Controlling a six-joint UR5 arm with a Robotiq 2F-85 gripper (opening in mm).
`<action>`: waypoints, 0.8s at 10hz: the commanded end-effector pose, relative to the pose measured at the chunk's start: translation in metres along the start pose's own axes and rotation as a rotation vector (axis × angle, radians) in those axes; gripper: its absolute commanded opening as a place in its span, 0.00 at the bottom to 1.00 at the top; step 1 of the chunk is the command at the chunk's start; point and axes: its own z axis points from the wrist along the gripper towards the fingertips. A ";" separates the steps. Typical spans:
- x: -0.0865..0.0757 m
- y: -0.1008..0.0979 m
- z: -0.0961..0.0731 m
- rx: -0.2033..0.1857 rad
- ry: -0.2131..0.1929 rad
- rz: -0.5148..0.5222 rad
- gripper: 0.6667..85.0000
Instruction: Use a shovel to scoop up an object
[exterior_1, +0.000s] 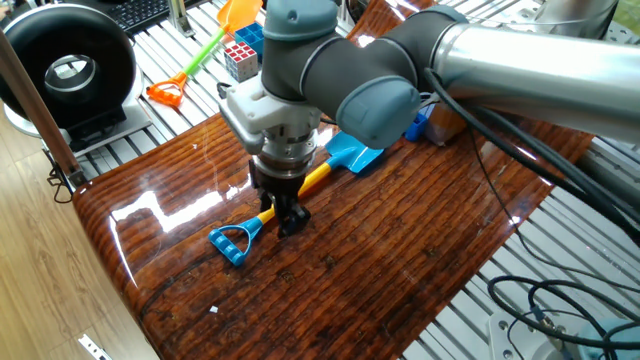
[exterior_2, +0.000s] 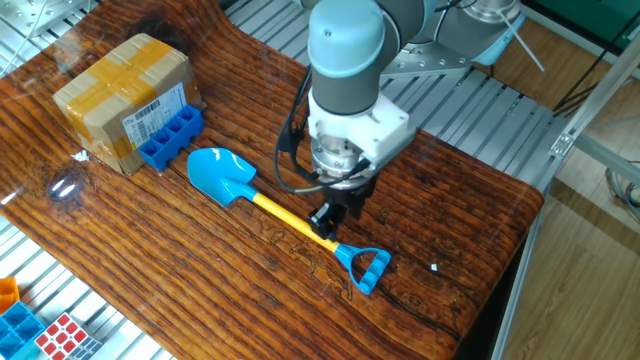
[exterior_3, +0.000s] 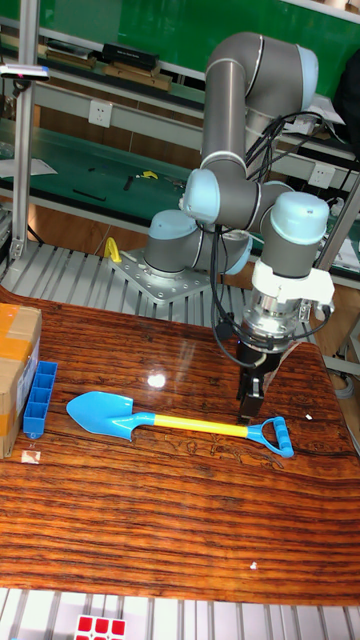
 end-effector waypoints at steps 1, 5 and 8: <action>0.006 -0.011 0.005 0.002 0.032 0.012 0.66; 0.014 -0.018 0.011 0.007 0.104 -0.007 0.67; 0.021 -0.015 0.017 -0.004 0.138 -0.018 0.67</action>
